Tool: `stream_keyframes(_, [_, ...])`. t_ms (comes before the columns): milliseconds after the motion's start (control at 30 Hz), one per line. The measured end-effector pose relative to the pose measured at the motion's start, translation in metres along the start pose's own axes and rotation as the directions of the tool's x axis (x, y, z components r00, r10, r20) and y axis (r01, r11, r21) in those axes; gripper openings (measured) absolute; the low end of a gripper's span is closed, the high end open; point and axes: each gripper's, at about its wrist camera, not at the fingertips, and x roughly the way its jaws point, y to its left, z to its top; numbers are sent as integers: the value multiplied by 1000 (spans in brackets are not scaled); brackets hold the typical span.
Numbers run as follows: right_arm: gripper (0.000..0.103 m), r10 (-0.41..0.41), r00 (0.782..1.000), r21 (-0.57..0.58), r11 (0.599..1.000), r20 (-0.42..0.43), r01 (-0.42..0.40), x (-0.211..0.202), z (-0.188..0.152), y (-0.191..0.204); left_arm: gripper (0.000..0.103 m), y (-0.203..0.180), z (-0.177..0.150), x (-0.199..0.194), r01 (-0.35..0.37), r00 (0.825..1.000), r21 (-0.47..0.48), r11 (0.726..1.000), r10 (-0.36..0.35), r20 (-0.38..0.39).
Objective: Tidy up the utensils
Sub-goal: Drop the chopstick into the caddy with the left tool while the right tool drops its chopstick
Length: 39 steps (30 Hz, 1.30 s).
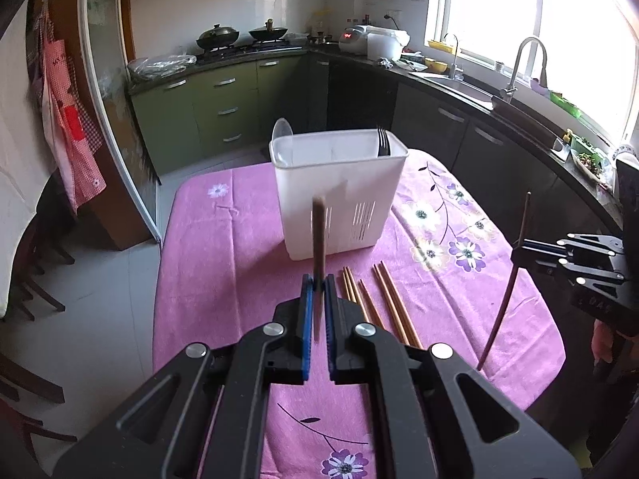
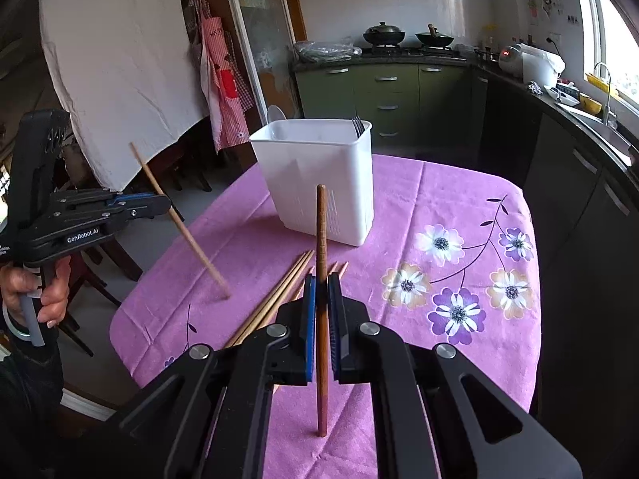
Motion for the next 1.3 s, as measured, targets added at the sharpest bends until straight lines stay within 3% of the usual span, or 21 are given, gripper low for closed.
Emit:
stream_keyframes(200, [7,13,999,-7,1000,38,-13,-6,16,0,6,-1,20,-10,5,1000,20,1000,-6,15])
stream_keyframes(767, [7,60,990,-91,995,130,-48,-55,108,25,6,-2,107,-55,48,996,75,996,-53,66])
stream_keyframes(1300, [7,30,987,-104,994,157,-14,-76,155,19,6,3,184,-47,20,993,81,997,-29,112])
